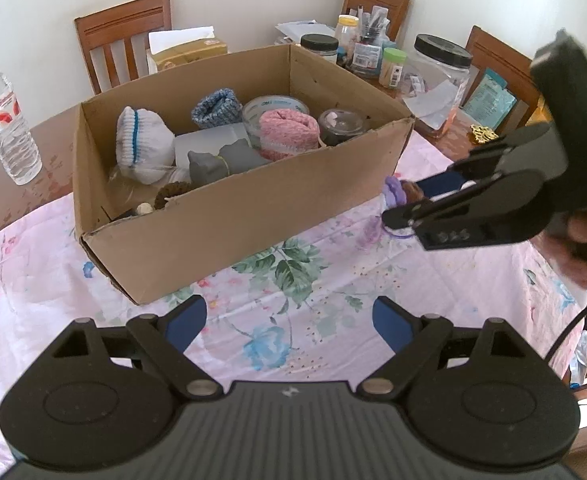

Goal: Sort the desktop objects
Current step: 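Grasp the purple flower-shaped toy with the right tool and lift it, then lower the purple toy into the box and open the right tool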

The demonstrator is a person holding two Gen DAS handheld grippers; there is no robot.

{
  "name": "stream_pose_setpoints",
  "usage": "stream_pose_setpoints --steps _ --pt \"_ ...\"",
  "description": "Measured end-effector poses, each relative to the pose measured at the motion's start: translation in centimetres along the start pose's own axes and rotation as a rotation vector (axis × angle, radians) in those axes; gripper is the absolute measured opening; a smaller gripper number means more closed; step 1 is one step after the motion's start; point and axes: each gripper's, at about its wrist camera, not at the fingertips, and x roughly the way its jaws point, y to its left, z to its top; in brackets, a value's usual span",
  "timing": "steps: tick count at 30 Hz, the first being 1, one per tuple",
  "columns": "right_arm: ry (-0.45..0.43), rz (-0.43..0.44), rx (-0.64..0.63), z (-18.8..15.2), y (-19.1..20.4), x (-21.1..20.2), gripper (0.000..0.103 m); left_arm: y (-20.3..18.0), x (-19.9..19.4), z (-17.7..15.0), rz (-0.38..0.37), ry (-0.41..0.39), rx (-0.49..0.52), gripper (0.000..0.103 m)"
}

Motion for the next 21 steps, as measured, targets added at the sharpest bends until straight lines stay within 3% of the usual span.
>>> stream_pose_setpoints --steps 21 --pt "-0.131 -0.017 -0.102 4.5 -0.3 -7.3 0.042 -0.3 -0.5 -0.4 -0.024 -0.028 -0.013 0.090"
